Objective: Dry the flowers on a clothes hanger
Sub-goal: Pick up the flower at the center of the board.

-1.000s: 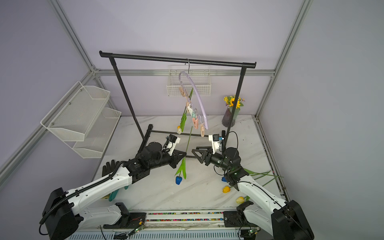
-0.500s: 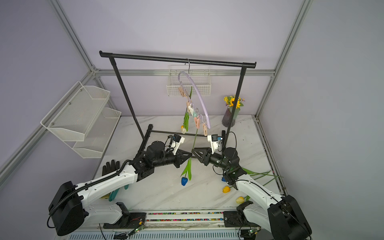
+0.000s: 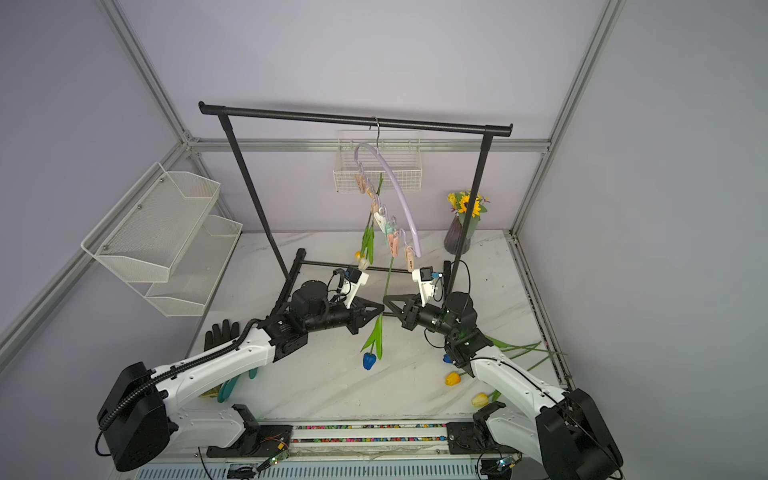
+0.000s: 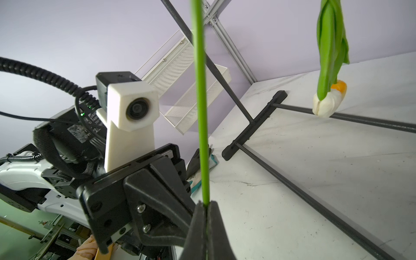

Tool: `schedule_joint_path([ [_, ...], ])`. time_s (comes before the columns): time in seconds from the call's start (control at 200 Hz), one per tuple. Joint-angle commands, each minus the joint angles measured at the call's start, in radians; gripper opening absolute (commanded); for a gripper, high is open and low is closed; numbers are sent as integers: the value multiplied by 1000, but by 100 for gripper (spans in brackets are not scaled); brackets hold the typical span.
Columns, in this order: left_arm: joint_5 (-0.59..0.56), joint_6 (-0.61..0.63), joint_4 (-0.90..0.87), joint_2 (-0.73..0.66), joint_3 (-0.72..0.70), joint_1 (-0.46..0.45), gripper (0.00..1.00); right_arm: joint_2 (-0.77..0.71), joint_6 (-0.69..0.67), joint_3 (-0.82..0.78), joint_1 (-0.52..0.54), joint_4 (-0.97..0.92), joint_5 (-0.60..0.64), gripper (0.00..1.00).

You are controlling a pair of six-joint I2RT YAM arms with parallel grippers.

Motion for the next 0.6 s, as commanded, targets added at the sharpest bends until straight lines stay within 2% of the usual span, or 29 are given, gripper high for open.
schedule_joint_path([
  [0.0, 34, -8, 32, -5, 11, 5, 0, -5, -22, 32, 5, -21, 5, 2],
  [0.1, 37, -6, 30, -3, 15, 8, 0, 10, -18, 51, 5, -36, -7, 11],
  [0.285, 47, -3, 25, 4, 23, 13, 0, 29, -11, 63, 5, -33, -20, 17],
  [0.315, 48, -3, 26, 5, 24, 15, 0, 31, -11, 65, 5, -32, -20, 16],
  [0.45, 51, -3, 26, 6, 25, 17, 0, 33, -20, 66, 6, -25, -21, 0],
  [0.57, 49, 6, 17, 5, 32, 25, 0, 26, -50, 66, 5, -50, 1, 0],
  [0.595, 50, 9, 11, 3, 37, 28, 4, 23, -59, 66, 5, -62, 15, 0],
])
